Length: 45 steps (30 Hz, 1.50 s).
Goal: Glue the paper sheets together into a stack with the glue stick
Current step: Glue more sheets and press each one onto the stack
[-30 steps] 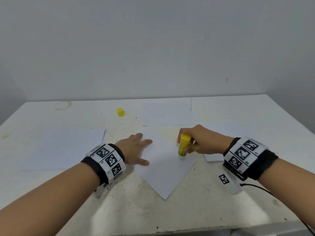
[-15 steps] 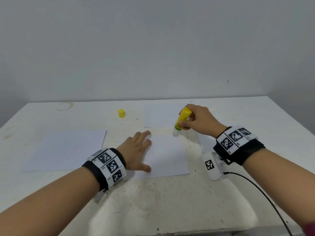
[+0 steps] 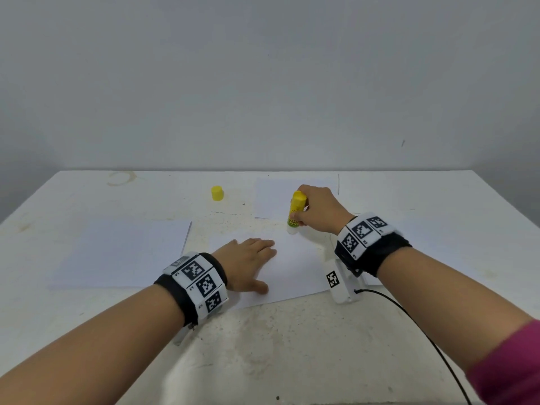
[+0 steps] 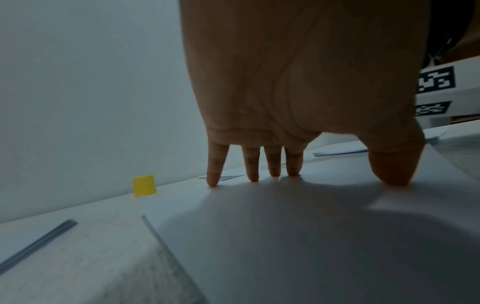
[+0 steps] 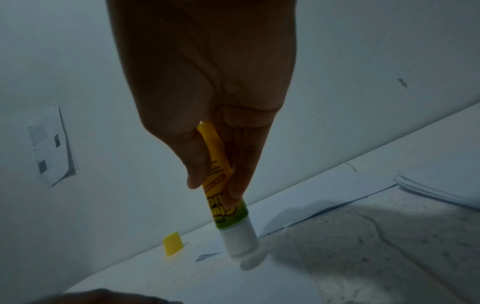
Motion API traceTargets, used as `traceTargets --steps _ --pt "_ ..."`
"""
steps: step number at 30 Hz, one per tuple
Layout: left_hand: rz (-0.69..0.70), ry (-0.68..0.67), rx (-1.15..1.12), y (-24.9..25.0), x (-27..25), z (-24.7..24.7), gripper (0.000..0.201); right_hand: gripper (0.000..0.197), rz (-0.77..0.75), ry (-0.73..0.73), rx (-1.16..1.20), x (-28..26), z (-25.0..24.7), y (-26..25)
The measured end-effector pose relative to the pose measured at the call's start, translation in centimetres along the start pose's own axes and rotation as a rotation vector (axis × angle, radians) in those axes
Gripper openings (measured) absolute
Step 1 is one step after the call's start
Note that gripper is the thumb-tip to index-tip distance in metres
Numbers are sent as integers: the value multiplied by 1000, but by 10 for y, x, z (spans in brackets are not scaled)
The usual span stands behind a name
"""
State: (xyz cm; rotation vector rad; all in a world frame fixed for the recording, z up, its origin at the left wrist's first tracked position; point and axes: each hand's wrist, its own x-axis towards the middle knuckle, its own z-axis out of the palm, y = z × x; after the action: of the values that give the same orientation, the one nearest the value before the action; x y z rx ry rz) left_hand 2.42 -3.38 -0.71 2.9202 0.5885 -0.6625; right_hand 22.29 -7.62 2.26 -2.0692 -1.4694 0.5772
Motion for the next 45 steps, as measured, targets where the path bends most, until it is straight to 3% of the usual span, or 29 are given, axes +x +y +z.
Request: traceTargets --steps 5,16,24,28,31,35,40,45 --pt "-5 -8 1 -3 0 1 82 25 16 26 -25 -6 -3 10" --pt "34 -32 -52 -8 3 -2 85 23 -58 -136 -184 -46 -7 17" --pt "50 -20 -22 -11 4 -2 85 17 -98 -203 -157 -82 -17 18" --pt "55 -23 -28 -12 2 -5 73 17 -107 -252 -185 -85 -26 18" --pt "32 18 -8 -11 0 -7 65 18 -76 -84 48 -78 -38 18" --pt "-9 21 68 -6 -1 -9 79 22 14 138 285 -61 -46 19" --pt "30 60 70 -3 -3 -5 78 26 42 146 272 -40 -33 12" --pt "-63 112 -17 -7 -6 -4 51 28 41 117 215 -20 -16 8"
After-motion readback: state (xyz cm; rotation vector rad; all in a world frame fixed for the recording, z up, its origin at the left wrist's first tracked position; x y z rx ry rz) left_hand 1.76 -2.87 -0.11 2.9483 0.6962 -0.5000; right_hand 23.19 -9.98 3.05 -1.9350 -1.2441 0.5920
